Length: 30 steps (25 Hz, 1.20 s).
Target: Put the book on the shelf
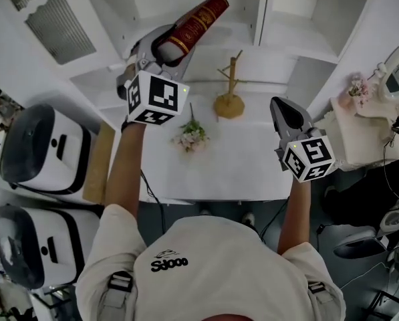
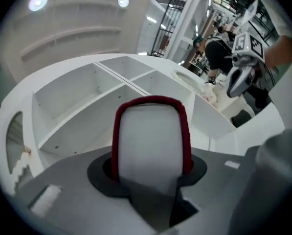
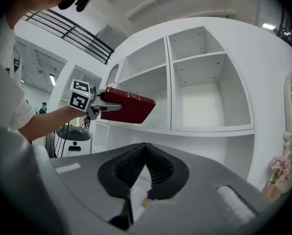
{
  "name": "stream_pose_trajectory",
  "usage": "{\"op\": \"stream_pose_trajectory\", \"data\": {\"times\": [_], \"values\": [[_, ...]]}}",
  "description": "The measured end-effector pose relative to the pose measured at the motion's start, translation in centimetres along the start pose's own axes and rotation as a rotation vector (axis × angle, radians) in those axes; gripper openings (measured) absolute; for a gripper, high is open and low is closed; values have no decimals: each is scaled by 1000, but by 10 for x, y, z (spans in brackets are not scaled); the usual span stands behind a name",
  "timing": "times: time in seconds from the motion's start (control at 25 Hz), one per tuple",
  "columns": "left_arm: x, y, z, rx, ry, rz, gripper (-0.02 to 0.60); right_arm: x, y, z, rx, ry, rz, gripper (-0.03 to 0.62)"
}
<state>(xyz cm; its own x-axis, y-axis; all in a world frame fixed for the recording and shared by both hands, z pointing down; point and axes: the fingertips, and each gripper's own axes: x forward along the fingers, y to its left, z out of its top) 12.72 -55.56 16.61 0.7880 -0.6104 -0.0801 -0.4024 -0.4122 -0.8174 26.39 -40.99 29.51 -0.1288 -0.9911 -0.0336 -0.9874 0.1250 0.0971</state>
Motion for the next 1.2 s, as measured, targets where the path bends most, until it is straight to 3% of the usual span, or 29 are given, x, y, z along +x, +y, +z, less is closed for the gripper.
{"op": "stream_pose_trajectory", "data": {"times": [0.24, 0.48, 0.8, 1.0, 1.2], "values": [[50, -47, -13, 244, 130, -84, 243, 9, -25, -7, -26, 39, 57, 2], [88, -100, -30, 398, 260, -263, 347, 11, -53, -19, -20, 60, 61, 2], [129, -112, -32, 349, 341, -364, 396, 14, -73, -33, 10, 67, 57, 2], [159, -131, -41, 415, 400, -417, 559, 12, -79, -45, 22, 89, 59, 2], [175, -130, -40, 391, 426, -423, 565, 7, -93, -49, 43, 94, 35, 2]]}}
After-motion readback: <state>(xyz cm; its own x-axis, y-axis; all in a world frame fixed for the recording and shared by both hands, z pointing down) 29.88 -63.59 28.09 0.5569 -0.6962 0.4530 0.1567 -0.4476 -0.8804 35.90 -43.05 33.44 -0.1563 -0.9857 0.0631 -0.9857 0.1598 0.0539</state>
